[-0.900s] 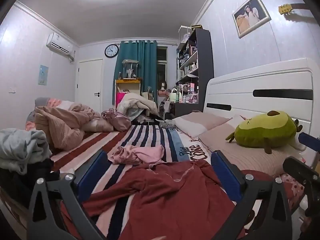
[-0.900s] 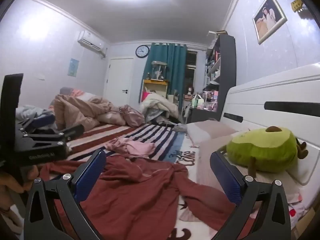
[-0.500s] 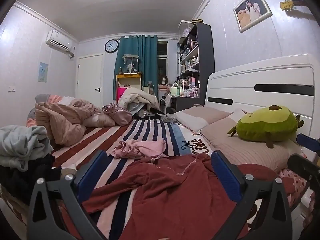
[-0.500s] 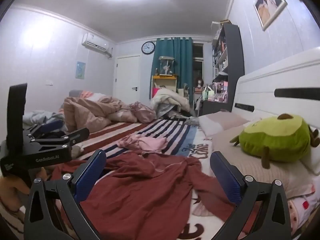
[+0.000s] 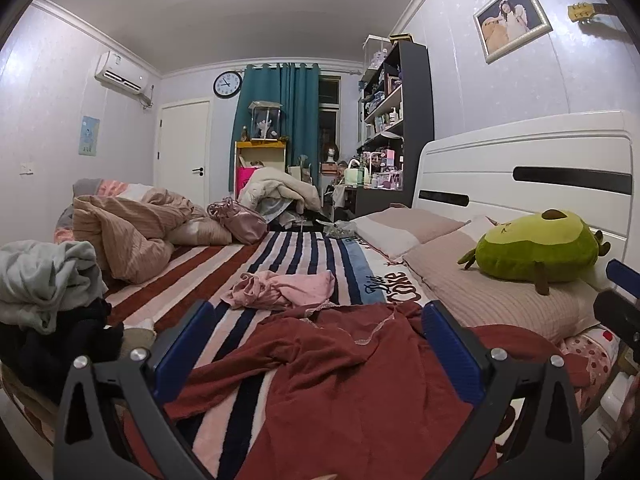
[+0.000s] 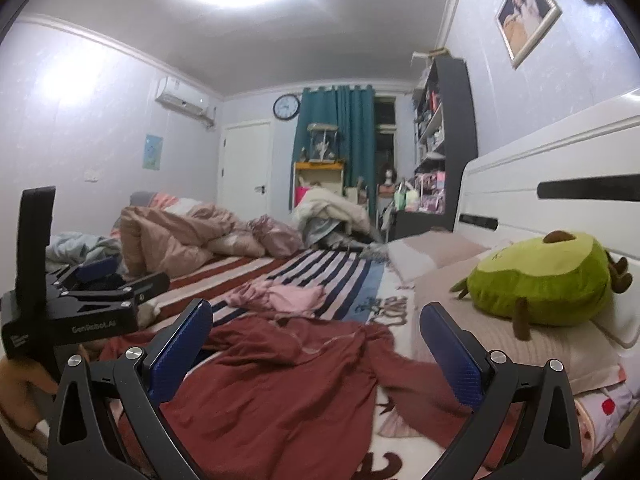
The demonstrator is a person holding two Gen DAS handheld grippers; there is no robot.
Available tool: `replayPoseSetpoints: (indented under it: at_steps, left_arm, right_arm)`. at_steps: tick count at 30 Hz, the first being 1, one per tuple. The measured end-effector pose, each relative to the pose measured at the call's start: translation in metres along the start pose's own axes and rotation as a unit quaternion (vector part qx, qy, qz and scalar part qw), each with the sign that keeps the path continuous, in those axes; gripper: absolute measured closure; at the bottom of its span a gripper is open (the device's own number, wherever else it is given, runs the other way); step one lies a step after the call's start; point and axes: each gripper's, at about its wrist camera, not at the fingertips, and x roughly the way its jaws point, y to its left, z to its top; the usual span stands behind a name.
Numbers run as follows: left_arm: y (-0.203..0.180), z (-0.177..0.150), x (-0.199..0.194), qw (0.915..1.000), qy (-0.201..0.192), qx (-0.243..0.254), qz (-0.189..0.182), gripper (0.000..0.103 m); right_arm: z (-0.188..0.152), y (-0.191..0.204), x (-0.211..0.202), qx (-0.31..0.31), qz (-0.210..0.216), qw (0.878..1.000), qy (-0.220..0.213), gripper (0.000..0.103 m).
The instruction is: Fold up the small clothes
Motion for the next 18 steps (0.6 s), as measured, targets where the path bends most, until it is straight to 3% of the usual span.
replayPoseSetpoints:
  at_steps: [18]
  left_arm:
    - [-0.0082, -0.0002, -0.0021, 0.9999, 0.0, 0.011, -0.007, 0.001]
  right_arm:
    - [-0.0023, 0.0002, 0.0023, 0.007, -0.008, 1.0, 0.011, 0.0]
